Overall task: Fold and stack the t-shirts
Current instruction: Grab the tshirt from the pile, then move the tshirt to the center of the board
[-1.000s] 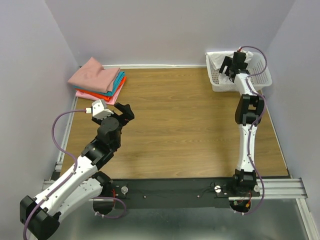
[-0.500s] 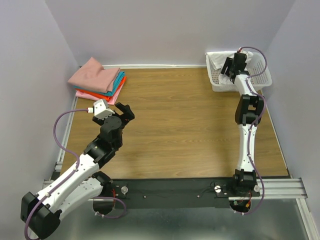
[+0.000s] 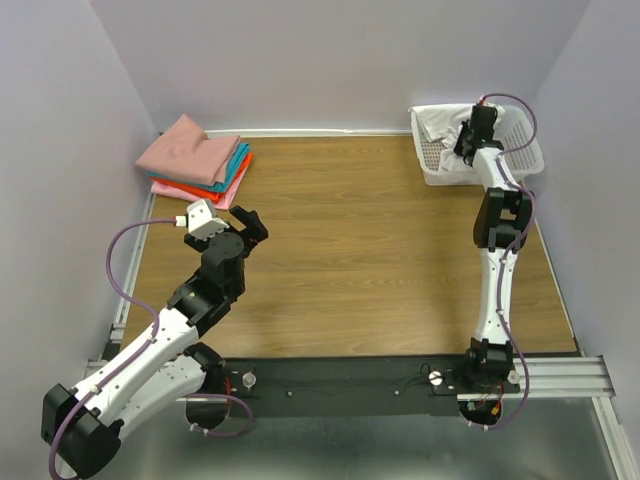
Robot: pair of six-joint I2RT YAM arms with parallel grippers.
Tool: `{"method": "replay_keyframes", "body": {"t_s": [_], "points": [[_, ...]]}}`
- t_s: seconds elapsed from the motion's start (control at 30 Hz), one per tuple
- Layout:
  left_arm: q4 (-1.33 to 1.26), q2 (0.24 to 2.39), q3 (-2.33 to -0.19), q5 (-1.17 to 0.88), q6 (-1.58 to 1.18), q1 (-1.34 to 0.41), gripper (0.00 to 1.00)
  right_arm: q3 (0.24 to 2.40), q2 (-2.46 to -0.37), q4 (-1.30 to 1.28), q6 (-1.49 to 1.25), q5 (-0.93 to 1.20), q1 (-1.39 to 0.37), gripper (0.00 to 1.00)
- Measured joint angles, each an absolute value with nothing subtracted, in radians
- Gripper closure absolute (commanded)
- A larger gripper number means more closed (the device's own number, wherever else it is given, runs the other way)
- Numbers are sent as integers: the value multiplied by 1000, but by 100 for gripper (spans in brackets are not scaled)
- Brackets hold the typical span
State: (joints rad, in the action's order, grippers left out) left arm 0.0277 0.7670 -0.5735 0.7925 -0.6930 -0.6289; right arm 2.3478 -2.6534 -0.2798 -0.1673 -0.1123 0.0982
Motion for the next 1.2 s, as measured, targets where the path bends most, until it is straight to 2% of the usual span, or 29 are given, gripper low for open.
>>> {"method": "replay_keyframes", "body": {"t_s": [0.23,0.67,0.9,1.2], "points": [[33,767,-574,791,-693,-629,4,2347,-2574,-360,-179,-83,97,100],[41,762,-582,728,-693,-629,4,2391,-2170,-379,-202,-47,-19,100],[51,722,-582,688,-714,-629,4,2327,-1954,-370,-175,2,-178,100],[142,646,-599,650,-803,-629,4,2238,-1807,-368,-189,147,-418,98]]}}
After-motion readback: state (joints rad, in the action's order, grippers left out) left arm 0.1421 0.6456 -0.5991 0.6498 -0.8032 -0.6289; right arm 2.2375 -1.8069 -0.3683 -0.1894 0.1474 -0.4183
